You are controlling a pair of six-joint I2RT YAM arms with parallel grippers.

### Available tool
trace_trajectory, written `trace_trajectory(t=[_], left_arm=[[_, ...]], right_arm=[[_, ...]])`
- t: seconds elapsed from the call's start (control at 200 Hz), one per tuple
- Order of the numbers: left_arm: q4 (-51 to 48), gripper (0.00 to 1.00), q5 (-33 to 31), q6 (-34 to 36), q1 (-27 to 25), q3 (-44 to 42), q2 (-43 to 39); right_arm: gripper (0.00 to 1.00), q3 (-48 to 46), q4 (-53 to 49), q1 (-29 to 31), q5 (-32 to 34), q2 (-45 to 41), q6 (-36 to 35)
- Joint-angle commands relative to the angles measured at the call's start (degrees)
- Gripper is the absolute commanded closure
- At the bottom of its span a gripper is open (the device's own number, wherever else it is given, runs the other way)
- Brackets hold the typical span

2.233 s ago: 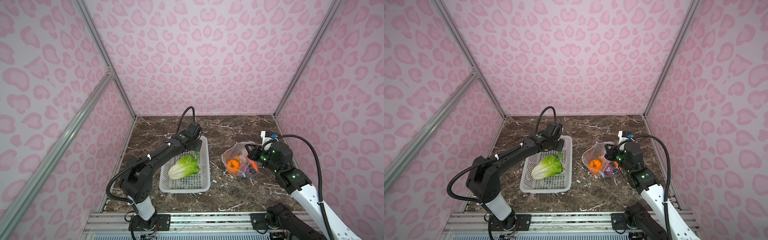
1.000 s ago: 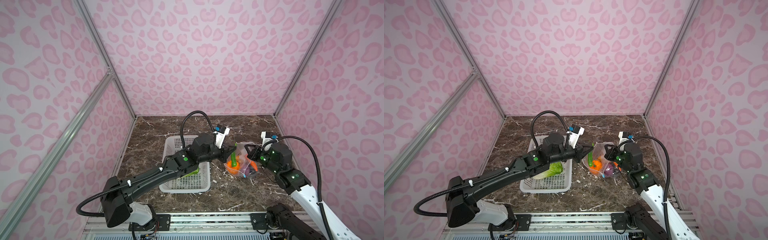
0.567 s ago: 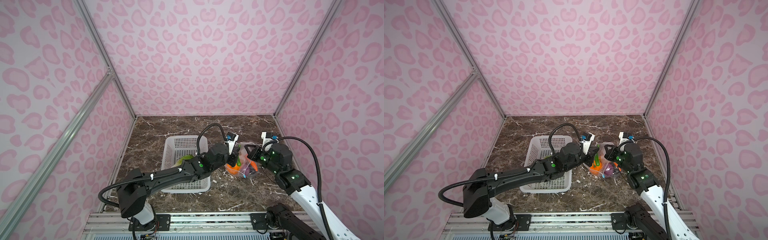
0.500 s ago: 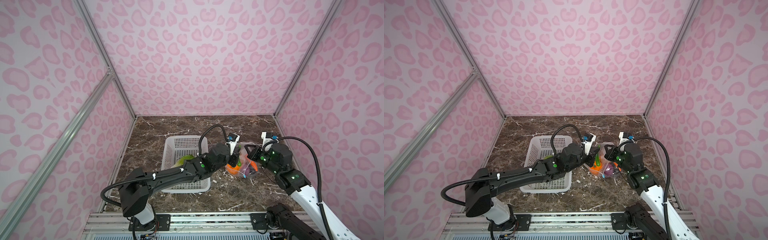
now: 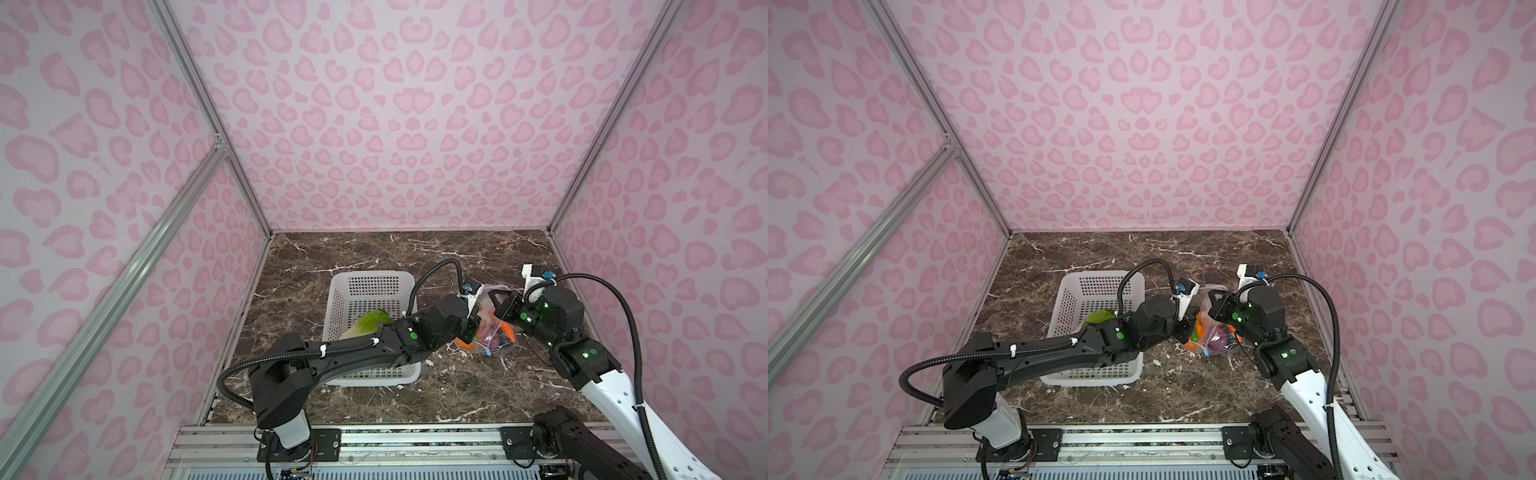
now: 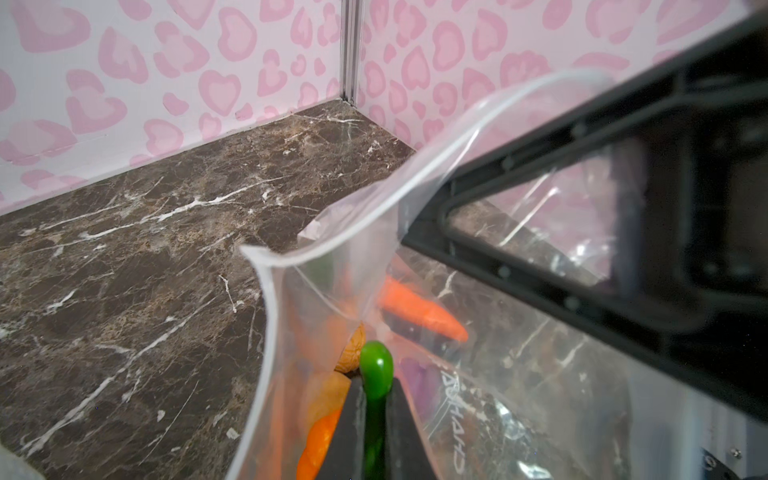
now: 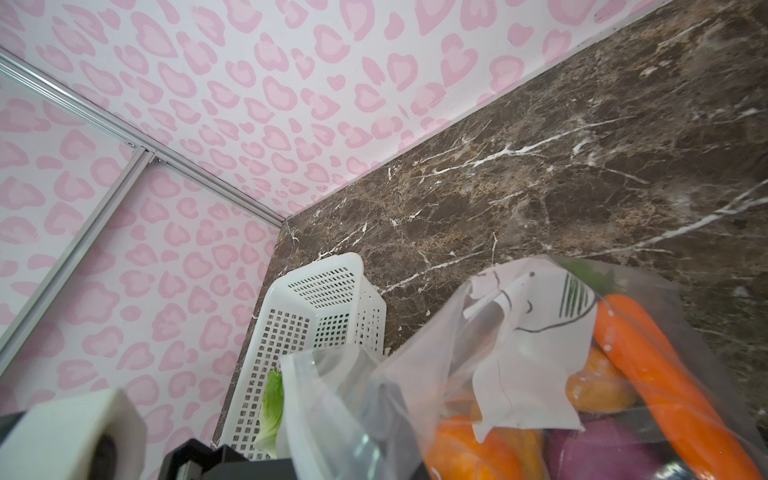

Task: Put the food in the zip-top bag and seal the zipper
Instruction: 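Lower the green chili into the bag opening and open the left gripper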

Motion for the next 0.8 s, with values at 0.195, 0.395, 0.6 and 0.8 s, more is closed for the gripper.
trace_trajectory(t=[0.195, 0.395, 0.6, 0.8], left_arm=[[-11.84, 0.50, -4.47, -2.06, -0.17, 9.68, 3.59], [-16.86, 0.30, -3.89, -5.48, 0.08, 10.81, -1.89], [-16.33, 0.19, -4.53, -7.48, 2.50, 4.42, -12.33], [-16.82, 0.19, 1.80, -10.80, 7.03, 0.37, -14.01]], right_arm=[[1.00, -0.20, 1.64, -0.06, -0.25, 0.01, -0.05], [1.00, -0.27, 1.07, -0.06, -0.14, -0.06, -0.23], [1.00, -0.27, 0.96, -0.06, -0.35, 0.03, -0.58], [1.00, 0.04, 0.89, -0.06, -0.68, 0.29, -1.02]])
